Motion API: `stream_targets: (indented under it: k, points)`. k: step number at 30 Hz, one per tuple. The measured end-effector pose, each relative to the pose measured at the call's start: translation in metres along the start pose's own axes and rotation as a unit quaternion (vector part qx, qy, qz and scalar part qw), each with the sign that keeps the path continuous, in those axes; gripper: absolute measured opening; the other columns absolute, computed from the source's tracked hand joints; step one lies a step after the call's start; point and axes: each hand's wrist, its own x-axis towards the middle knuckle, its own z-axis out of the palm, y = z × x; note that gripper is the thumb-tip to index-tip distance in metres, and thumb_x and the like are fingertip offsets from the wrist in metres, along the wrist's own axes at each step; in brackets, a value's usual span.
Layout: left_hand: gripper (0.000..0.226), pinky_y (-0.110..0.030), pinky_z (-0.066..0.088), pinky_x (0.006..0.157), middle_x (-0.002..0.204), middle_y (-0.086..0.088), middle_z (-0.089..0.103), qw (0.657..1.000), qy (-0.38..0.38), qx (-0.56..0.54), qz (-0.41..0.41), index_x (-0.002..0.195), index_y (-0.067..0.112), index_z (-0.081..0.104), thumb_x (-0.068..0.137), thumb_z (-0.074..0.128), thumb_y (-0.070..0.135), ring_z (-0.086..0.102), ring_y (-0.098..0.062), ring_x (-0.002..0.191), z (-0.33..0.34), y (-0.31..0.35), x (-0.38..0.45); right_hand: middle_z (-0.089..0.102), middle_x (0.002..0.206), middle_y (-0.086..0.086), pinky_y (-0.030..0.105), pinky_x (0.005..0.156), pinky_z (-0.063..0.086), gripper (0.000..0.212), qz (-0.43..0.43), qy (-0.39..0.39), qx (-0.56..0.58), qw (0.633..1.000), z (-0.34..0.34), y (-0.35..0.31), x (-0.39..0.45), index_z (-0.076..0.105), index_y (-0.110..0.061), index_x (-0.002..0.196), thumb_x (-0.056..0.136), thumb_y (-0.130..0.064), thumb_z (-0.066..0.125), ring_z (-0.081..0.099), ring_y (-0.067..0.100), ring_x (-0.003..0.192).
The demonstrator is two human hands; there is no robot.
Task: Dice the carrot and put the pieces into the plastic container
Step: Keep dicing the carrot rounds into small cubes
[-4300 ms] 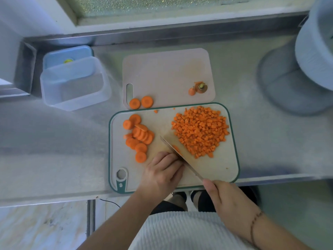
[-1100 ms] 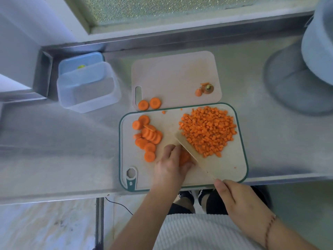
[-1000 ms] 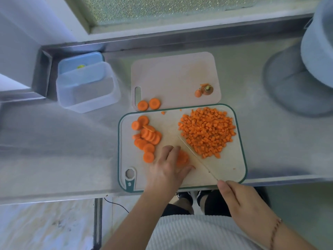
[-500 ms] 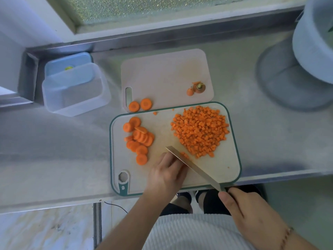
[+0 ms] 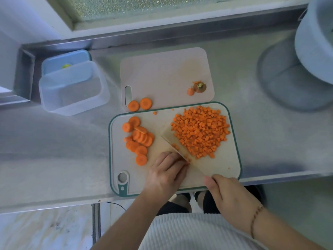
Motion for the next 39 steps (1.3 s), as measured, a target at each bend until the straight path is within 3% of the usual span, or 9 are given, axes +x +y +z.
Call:
stream_targets:
  k: [6, 10, 15, 21, 25, 28, 31, 36, 39]
  points:
    - [0.005, -0.036, 0.053, 0.090, 0.096, -0.008, 0.071, 0.999, 0.007, 0.031, 0.010, 0.089, 0.004, 0.077, 0.088, 0.079, 0.008, 0.063, -0.027, 0.092, 0.001, -0.001, -0.005, 0.062, 0.063, -0.010, 0.022, 0.066, 0.045, 0.065, -0.010, 0.022, 0.086, 0.996, 0.001, 0.020, -0.017, 0.057, -0.021, 0.070, 0.091, -0.067, 0.016, 0.058, 0.009, 0.064]
    - [0.009, -0.031, 0.052, 0.091, 0.098, -0.006, 0.073, 1.000, 0.013, 0.013, 0.012, 0.090, 0.005, 0.078, 0.092, 0.072, 0.011, 0.063, -0.023, 0.095, 0.001, -0.002, -0.005, 0.069, 0.074, -0.010, 0.026, 0.073, 0.048, 0.085, 0.022, -0.006, 0.057, 0.998, 0.006, 0.027, -0.030, 0.062, -0.026, 0.077, 0.073, -0.087, 0.002, 0.063, 0.006, 0.076]
    - [0.008, -0.031, 0.053, 0.084, 0.099, -0.004, 0.074, 1.000, 0.007, 0.004, 0.006, 0.092, 0.005, 0.079, 0.092, 0.073, 0.011, 0.066, -0.024, 0.090, 0.001, -0.004, -0.005, 0.062, 0.072, -0.006, 0.031, 0.074, 0.049, 0.065, 0.023, -0.021, -0.004, 0.999, 0.008, 0.004, -0.010, 0.053, -0.028, 0.079, 0.083, -0.070, 0.004, 0.059, 0.010, 0.071]
    - [0.004, -0.036, 0.053, 0.089, 0.098, -0.007, 0.071, 1.000, -0.014, 0.012, 0.019, 0.090, 0.003, 0.077, 0.088, 0.077, 0.005, 0.065, -0.028, 0.095, -0.005, -0.002, -0.007, 0.048, 0.050, -0.004, 0.023, 0.055, 0.038, 0.061, 0.007, 0.015, 0.092, 0.996, 0.000, 0.000, -0.002, 0.045, -0.019, 0.060, 0.085, -0.067, 0.016, 0.047, 0.008, 0.052]
    - [0.003, -0.034, 0.053, 0.091, 0.096, -0.008, 0.071, 1.000, -0.008, 0.010, 0.017, 0.088, 0.002, 0.076, 0.086, 0.078, 0.004, 0.064, -0.027, 0.096, -0.006, -0.004, -0.011, 0.070, 0.078, -0.008, 0.030, 0.080, 0.049, 0.078, 0.000, -0.008, 0.083, 0.997, 0.004, 0.021, -0.022, 0.064, -0.023, 0.081, 0.082, -0.080, 0.011, 0.063, 0.006, 0.079]
    - [0.002, -0.032, 0.053, 0.091, 0.097, -0.007, 0.072, 1.000, -0.009, -0.002, 0.011, 0.088, 0.002, 0.077, 0.087, 0.077, 0.004, 0.066, -0.026, 0.096, -0.006, -0.004, -0.011, 0.069, 0.074, -0.008, 0.032, 0.079, 0.048, 0.088, 0.024, -0.020, 0.058, 0.998, 0.007, 0.022, -0.026, 0.062, -0.027, 0.076, 0.071, -0.090, 0.001, 0.063, 0.006, 0.077]
    - [0.002, -0.031, 0.054, 0.091, 0.098, -0.006, 0.073, 1.000, -0.006, -0.004, 0.005, 0.089, 0.003, 0.078, 0.087, 0.077, 0.004, 0.067, -0.025, 0.096, -0.005, -0.004, -0.010, 0.069, 0.082, -0.006, 0.031, 0.084, 0.049, 0.082, 0.009, -0.030, 0.049, 0.998, 0.012, 0.013, -0.015, 0.063, -0.025, 0.086, 0.081, -0.081, 0.003, 0.063, 0.007, 0.084]
    - [0.004, -0.032, 0.054, 0.090, 0.097, -0.007, 0.072, 1.000, -0.009, -0.009, 0.009, 0.089, 0.002, 0.077, 0.089, 0.075, 0.005, 0.067, -0.026, 0.097, -0.009, -0.004, -0.009, 0.051, 0.055, -0.002, 0.032, 0.065, 0.046, 0.066, -0.008, -0.002, 0.055, 0.998, 0.008, -0.002, -0.002, 0.050, -0.017, 0.065, 0.087, -0.067, 0.013, 0.049, 0.009, 0.055]
    - [0.004, -0.032, 0.053, 0.092, 0.096, -0.008, 0.072, 1.000, -0.007, 0.006, 0.013, 0.088, 0.002, 0.077, 0.089, 0.075, 0.004, 0.064, -0.025, 0.096, -0.012, -0.005, -0.013, 0.067, 0.074, -0.001, 0.028, 0.077, 0.048, 0.071, -0.006, -0.004, 0.091, 0.996, 0.006, 0.012, -0.015, 0.063, -0.018, 0.077, 0.087, -0.071, 0.016, 0.061, 0.007, 0.075]
